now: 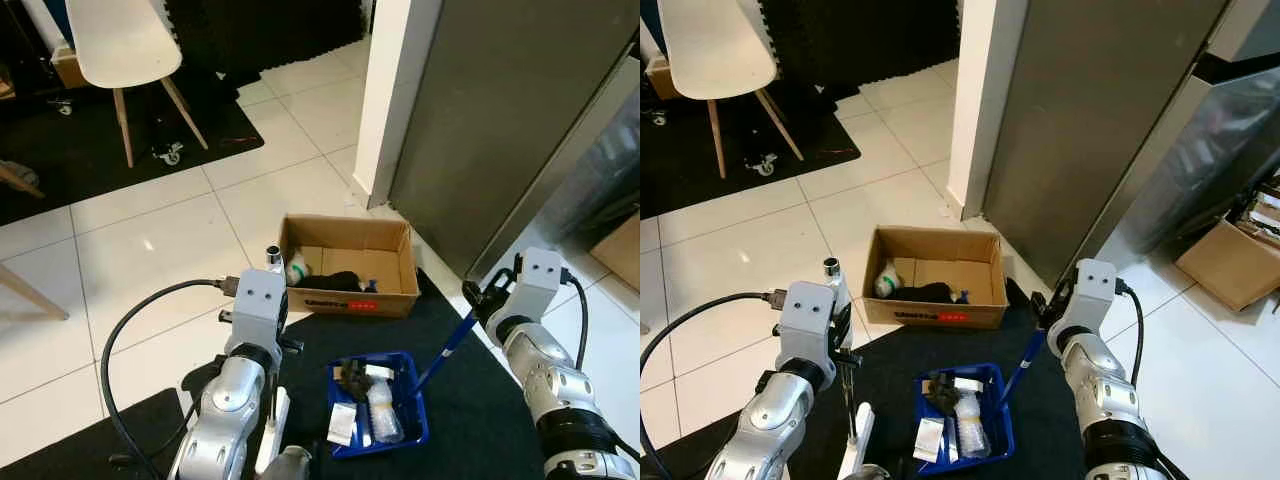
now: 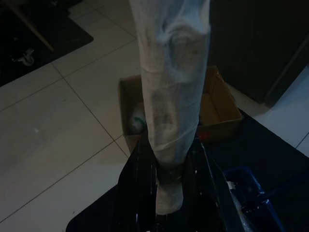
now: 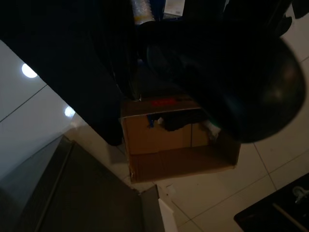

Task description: Sweep floor

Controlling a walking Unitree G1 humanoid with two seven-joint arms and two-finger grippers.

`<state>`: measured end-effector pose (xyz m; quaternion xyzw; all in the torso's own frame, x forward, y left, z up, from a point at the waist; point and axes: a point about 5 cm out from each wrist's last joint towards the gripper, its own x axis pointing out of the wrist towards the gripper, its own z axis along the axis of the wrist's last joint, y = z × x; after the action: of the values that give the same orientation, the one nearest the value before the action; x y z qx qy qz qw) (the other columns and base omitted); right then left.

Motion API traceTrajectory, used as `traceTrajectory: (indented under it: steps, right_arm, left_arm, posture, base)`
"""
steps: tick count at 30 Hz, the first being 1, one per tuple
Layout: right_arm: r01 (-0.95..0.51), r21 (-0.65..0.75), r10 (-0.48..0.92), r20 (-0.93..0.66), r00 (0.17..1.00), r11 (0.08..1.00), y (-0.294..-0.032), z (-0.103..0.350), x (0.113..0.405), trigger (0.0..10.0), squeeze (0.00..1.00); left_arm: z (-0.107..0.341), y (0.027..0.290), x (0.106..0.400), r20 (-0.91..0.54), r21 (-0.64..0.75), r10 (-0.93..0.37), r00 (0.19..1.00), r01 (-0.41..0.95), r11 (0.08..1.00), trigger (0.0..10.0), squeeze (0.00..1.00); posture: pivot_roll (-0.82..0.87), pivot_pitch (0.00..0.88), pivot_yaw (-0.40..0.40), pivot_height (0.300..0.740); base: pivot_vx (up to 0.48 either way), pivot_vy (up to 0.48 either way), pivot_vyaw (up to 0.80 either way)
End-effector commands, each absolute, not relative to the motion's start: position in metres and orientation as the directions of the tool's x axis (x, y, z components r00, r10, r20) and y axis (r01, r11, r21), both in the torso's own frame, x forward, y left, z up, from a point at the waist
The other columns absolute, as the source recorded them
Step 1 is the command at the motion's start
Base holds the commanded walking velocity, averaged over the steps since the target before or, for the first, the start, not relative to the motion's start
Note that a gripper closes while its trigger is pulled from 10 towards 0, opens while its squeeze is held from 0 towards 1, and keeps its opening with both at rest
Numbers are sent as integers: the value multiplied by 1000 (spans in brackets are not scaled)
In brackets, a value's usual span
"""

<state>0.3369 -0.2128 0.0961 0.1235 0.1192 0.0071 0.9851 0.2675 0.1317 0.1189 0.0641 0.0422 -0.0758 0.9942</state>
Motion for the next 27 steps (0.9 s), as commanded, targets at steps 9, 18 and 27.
traceTrajectory:
  steps: [9,18,27]
  right_arm:
    - [-33,114,70,-332,941,993,-212,78,335,10000,0]
    - [-21,96,54,-356,933,995,-215,76,338,10000,0]
    - [9,99,27,-357,934,995,-223,78,339,0,0]
  left_arm:
    - [121,129,268,-76,111,-157,985,165,980,10000,0]
    - [121,129,268,-74,111,-156,985,163,980,10000,0]
    - [121,128,268,-73,108,-157,985,164,980,10000,0]
  posture:
    - [164,181,-17,740]
    - [168,178,-19,740]
    - [165,172,-22,740]
  base:
    - [0,0,0]
    - [0,0,0]
    - [0,0,0]
